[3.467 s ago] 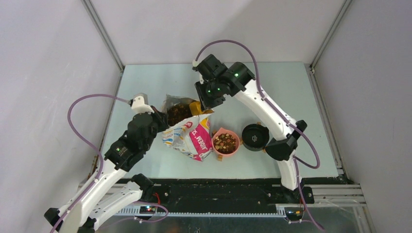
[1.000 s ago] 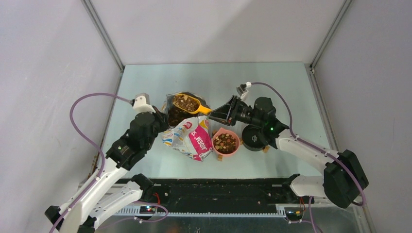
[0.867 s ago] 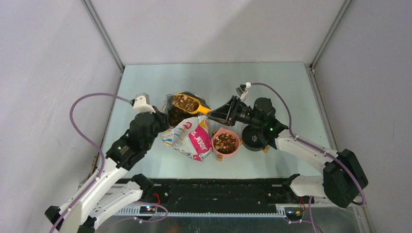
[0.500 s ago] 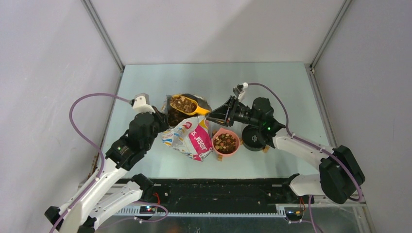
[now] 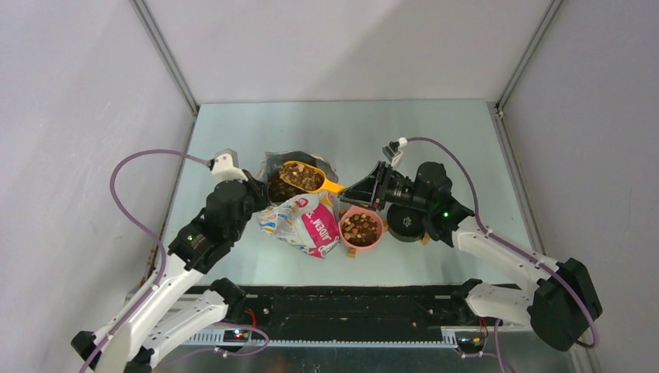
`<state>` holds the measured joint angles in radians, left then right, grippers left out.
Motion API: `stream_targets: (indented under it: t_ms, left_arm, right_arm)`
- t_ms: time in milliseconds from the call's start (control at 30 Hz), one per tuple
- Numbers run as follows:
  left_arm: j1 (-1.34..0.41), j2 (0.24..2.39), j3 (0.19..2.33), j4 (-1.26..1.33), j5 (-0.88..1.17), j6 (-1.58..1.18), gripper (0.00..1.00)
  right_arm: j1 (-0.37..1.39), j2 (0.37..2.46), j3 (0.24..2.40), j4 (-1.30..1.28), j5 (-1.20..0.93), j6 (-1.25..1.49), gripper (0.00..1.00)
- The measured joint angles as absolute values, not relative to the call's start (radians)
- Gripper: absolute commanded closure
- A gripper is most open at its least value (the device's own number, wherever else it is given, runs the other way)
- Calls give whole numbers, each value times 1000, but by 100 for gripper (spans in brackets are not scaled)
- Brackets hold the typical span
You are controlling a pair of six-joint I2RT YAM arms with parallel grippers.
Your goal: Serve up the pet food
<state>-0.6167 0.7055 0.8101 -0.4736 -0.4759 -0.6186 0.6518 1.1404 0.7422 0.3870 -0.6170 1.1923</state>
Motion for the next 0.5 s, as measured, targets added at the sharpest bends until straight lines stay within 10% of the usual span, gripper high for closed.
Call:
stream_targets:
  t_ms: [500]
  left_arm:
    - [-617,701,809,-473,-469,-618,100]
  right_arm:
    - [648,1163,591,684,-578,1314,100]
